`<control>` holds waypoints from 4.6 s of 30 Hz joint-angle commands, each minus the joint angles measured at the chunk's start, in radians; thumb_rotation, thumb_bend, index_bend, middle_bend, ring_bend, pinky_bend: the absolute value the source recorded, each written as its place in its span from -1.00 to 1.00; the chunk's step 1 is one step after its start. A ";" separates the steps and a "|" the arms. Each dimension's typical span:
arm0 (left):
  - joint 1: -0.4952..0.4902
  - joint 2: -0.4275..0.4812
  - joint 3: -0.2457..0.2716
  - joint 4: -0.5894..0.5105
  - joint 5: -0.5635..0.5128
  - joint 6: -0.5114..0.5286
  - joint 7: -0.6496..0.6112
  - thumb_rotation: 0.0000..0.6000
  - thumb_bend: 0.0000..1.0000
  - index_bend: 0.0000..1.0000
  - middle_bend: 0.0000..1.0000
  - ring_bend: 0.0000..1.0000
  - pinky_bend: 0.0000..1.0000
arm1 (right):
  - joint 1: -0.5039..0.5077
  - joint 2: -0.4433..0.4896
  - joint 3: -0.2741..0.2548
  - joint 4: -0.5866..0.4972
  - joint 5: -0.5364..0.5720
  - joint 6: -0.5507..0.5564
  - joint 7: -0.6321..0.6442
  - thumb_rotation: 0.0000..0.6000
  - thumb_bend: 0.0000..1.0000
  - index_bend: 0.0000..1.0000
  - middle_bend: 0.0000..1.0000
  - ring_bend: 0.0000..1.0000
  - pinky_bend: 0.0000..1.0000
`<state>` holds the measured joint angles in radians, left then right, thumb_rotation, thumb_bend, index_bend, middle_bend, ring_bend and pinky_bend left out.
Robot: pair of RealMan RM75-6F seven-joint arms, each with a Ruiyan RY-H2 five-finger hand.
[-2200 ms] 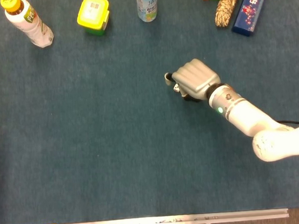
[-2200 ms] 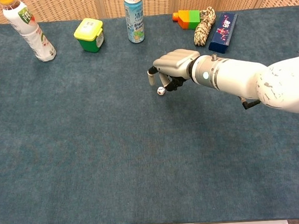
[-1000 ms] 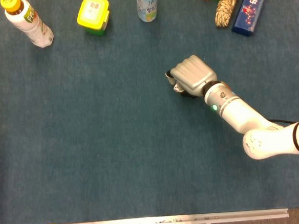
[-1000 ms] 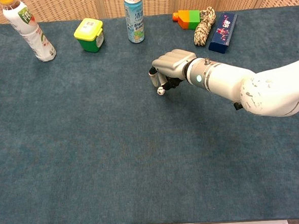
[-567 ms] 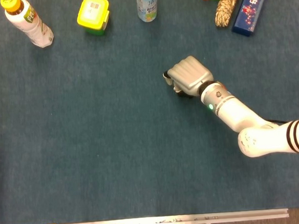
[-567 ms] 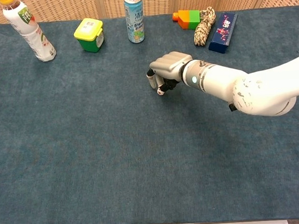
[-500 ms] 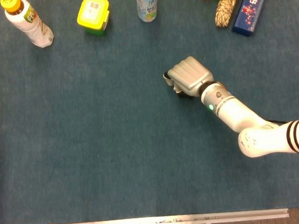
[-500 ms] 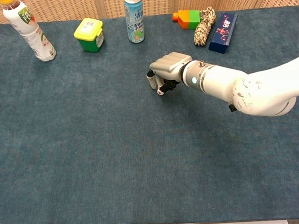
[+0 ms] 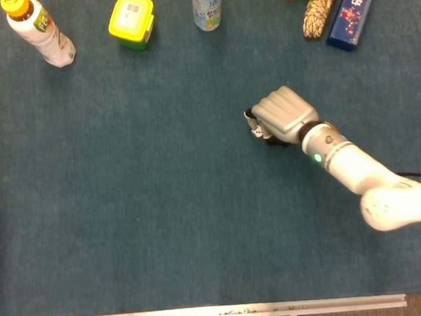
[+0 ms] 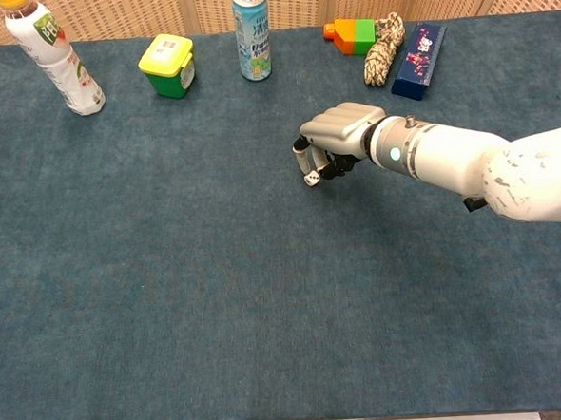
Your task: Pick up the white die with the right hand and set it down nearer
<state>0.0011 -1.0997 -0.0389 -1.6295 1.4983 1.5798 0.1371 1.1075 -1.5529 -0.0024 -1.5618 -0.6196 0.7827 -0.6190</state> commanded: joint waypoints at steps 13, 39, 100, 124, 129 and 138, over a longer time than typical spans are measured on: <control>0.000 -0.002 0.003 -0.008 0.007 0.002 0.008 1.00 -0.59 -0.60 -0.55 -0.49 -0.80 | -0.043 0.063 -0.001 -0.052 -0.061 0.031 0.049 0.64 0.95 -0.19 1.00 1.00 1.00; 0.008 0.001 0.003 -0.004 0.001 0.007 0.003 1.00 -0.59 -0.60 -0.55 -0.49 -0.80 | -0.003 -0.040 -0.013 0.064 -0.001 -0.018 0.013 0.64 0.95 -0.19 1.00 1.00 1.00; 0.010 -0.002 0.007 -0.009 0.016 0.011 0.008 1.00 -0.60 -0.60 -0.55 -0.49 -0.80 | -0.091 0.077 -0.079 -0.174 -0.176 0.050 0.029 0.64 0.93 -0.20 1.00 1.00 1.00; -0.011 -0.006 -0.011 0.012 0.002 -0.010 -0.012 1.00 -0.60 -0.60 -0.55 -0.49 -0.80 | -0.526 0.400 -0.154 -0.287 -0.502 0.609 0.158 0.64 0.28 -0.27 0.11 0.21 0.67; -0.015 -0.009 -0.010 0.008 0.009 -0.010 -0.011 1.00 -0.60 -0.61 -0.56 -0.49 -0.81 | -0.600 0.435 -0.157 -0.270 -0.530 0.644 0.206 0.64 0.06 -0.32 -0.21 -0.14 0.26; -0.012 -0.009 -0.009 -0.005 0.010 -0.002 -0.004 1.00 -0.59 -0.62 -0.56 -0.51 -0.83 | -0.707 0.437 -0.144 -0.191 -0.633 0.687 0.316 0.64 -0.39 -0.88 -0.72 -0.72 -0.44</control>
<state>-0.0107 -1.1088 -0.0476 -1.6341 1.5084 1.5778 0.1334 0.4202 -1.1119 -0.1498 -1.7737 -1.2306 1.4589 -0.3171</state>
